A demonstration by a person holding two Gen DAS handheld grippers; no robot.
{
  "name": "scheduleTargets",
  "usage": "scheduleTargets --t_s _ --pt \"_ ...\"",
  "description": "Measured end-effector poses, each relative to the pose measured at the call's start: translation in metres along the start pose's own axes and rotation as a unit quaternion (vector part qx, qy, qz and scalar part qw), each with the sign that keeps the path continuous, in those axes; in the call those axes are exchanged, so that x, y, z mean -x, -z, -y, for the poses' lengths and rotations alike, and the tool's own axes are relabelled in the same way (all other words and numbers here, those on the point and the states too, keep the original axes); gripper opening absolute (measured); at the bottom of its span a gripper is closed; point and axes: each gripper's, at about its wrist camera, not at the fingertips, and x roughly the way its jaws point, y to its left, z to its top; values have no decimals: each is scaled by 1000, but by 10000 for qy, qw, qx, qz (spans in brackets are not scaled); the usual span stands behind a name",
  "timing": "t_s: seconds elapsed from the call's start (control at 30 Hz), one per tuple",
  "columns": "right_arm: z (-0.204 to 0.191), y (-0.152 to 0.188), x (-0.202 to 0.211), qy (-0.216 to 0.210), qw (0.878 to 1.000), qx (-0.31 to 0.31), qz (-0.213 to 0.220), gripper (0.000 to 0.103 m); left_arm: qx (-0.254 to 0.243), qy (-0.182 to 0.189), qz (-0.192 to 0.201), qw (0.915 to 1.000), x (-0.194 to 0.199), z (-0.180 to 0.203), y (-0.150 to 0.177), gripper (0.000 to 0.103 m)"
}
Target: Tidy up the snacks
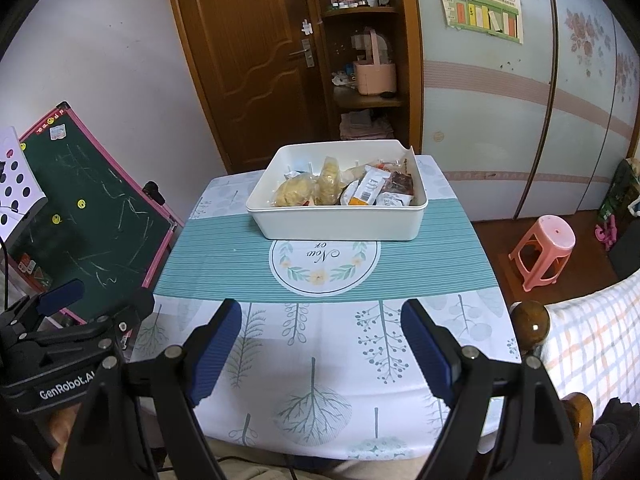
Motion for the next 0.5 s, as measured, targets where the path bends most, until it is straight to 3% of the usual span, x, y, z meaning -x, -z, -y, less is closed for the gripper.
scheduleTargets --t_s 0.5 --pt "0 0 -1 -11 10000 -2 -6 83 -5 -13 5 10000 -1 -1 -1 102"
